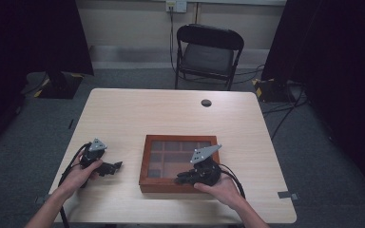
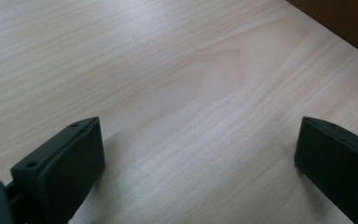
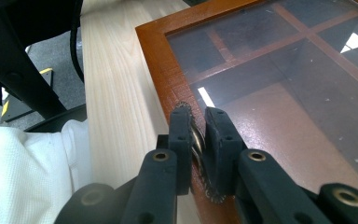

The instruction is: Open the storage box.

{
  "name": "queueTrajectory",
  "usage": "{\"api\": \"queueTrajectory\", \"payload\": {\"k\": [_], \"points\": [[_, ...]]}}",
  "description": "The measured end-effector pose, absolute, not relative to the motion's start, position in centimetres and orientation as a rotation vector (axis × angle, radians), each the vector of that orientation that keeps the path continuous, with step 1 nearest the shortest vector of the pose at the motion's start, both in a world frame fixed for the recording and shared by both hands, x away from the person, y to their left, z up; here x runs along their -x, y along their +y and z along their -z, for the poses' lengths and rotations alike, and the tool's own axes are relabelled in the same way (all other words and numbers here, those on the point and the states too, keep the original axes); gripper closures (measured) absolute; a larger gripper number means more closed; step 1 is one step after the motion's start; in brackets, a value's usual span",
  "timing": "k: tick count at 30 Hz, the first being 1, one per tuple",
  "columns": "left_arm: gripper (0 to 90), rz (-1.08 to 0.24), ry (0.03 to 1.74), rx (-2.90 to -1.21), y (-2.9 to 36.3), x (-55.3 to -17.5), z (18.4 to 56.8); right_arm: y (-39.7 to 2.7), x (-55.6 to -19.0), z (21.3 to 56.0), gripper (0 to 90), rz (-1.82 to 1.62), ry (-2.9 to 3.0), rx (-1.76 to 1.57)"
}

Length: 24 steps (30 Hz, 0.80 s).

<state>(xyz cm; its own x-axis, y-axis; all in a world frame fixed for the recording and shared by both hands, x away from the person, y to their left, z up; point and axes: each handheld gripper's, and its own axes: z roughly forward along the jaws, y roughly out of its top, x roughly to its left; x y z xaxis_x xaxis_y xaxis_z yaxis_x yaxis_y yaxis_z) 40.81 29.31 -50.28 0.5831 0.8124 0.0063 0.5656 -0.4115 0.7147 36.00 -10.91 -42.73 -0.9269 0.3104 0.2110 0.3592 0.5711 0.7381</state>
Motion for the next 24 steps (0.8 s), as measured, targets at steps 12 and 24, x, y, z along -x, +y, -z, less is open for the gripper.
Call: {"api": "queueTrajectory", "payload": {"k": [12,24], "points": [[0.9,-0.466,1.090,-2.132,29.3,-40.8,50.3,-10.9,-36.4,41.9,81.7,1.308,-2.701,0.605],[0.9,-0.466,1.091,-2.132,29.3,-40.8,50.3,-10.8,-36.7,40.7,81.9,1.328,-2.684,0.596]]}}
